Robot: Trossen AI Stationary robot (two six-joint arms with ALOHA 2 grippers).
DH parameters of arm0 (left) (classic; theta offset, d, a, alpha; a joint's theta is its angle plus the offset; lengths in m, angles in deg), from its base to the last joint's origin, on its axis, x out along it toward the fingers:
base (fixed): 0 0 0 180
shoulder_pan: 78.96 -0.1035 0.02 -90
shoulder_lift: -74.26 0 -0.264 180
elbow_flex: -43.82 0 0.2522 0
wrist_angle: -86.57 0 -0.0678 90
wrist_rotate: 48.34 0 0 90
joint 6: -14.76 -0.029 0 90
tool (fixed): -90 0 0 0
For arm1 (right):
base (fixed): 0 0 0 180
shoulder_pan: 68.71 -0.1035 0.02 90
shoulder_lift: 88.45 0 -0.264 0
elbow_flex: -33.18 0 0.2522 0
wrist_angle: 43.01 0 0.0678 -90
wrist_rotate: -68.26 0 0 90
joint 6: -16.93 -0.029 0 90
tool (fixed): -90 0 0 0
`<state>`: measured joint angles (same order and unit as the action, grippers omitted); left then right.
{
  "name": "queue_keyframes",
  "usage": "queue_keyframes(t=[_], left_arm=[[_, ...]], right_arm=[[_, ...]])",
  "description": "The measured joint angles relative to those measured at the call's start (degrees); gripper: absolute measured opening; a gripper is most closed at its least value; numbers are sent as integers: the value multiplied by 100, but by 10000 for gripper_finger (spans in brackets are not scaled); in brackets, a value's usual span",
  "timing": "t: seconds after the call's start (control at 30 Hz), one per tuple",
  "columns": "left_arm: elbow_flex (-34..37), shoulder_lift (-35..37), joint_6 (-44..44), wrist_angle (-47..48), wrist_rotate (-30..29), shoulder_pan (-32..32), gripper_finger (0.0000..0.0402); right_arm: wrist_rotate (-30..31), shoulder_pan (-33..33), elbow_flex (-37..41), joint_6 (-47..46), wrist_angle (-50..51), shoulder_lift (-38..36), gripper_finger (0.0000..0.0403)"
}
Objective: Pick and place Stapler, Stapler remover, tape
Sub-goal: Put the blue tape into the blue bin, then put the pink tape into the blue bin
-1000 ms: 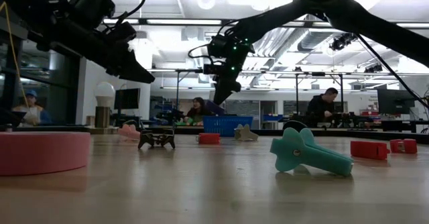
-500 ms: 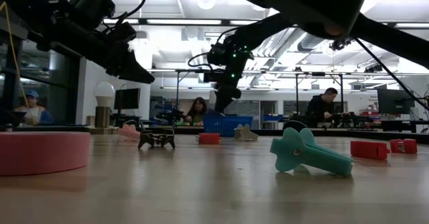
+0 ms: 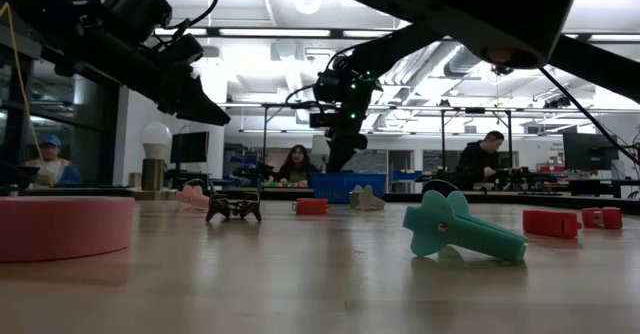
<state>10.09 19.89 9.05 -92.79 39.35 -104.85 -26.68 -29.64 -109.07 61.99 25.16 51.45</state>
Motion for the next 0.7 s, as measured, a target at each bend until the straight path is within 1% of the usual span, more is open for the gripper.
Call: queue_keyframes(t=[0.13,0.33,0.7], left_arm=[[0,0,2,0,-125,0,277],[0,0,133,0,-126,0,277],[0,0,144,-5,-132,0,277]], right_arm=[[-66,-2,0,28,-16,0,94],[-172,-2,0,39,-18,-15,105],[-136,-2,-4,-1,7,-193,108]])
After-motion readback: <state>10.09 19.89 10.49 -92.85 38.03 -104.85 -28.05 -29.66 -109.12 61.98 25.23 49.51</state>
